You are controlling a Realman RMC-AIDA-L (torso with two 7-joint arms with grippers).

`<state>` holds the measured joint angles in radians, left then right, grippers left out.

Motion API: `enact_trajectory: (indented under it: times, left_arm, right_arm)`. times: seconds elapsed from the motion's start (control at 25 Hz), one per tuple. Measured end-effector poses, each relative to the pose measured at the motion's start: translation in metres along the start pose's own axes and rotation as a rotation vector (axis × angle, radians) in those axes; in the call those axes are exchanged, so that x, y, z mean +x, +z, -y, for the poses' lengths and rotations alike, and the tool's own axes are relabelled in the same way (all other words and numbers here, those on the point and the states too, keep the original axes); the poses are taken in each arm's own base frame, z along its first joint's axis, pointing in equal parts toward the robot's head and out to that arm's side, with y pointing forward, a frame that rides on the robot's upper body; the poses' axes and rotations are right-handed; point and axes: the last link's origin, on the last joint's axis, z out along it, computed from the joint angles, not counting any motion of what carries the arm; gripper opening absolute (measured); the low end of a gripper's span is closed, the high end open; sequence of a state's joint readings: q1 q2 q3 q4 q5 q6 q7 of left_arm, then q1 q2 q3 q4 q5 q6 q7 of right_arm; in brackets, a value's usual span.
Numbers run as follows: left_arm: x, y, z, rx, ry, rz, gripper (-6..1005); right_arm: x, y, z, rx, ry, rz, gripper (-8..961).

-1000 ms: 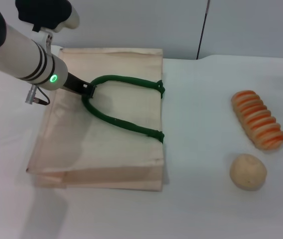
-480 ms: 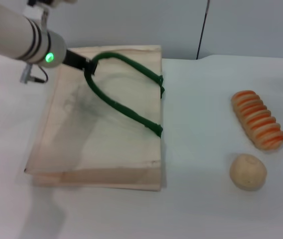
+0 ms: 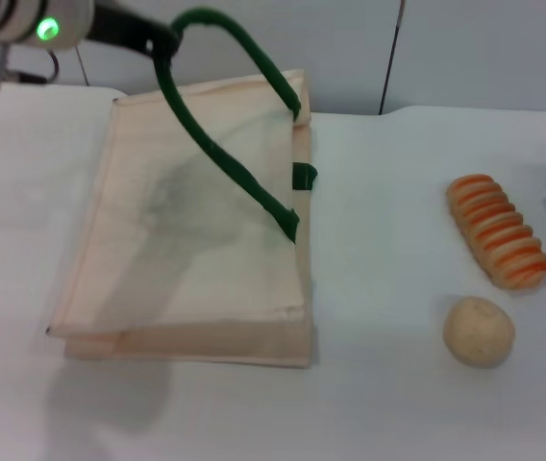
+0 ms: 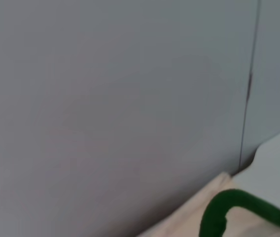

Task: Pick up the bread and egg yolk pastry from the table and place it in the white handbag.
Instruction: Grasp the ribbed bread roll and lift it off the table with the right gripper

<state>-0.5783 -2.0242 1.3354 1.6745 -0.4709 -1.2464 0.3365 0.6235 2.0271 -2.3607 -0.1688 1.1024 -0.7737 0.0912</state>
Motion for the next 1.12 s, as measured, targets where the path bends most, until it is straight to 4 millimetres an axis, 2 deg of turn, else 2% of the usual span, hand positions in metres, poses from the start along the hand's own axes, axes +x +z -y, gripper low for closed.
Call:
enact_trajectory:
  times: [0.16,0.52,0.8,1.12]
  left_arm:
    - [0.011,-0.028,0.000,0.019,0.027,-0.045,113]
    - [0.024,-0.065,-0.002,0.052,0.070,-0.100,113]
    - [0.027,-0.070,-0.006,0.047,0.098,-0.102,114]
    - [0.026,-0.069,-0.006,0.049,0.105,-0.080,114]
  right_arm:
    - [0.003,0.000,-0.007,-0.035,0.014,-0.024,741]
    - [0.001,0.001,-0.022,-0.178,0.072,-0.046,741]
    - [-0.003,0.004,-0.033,-0.254,0.048,-0.053,741]
    - [-0.017,0.018,-0.029,-0.357,0.020,-0.128,741]
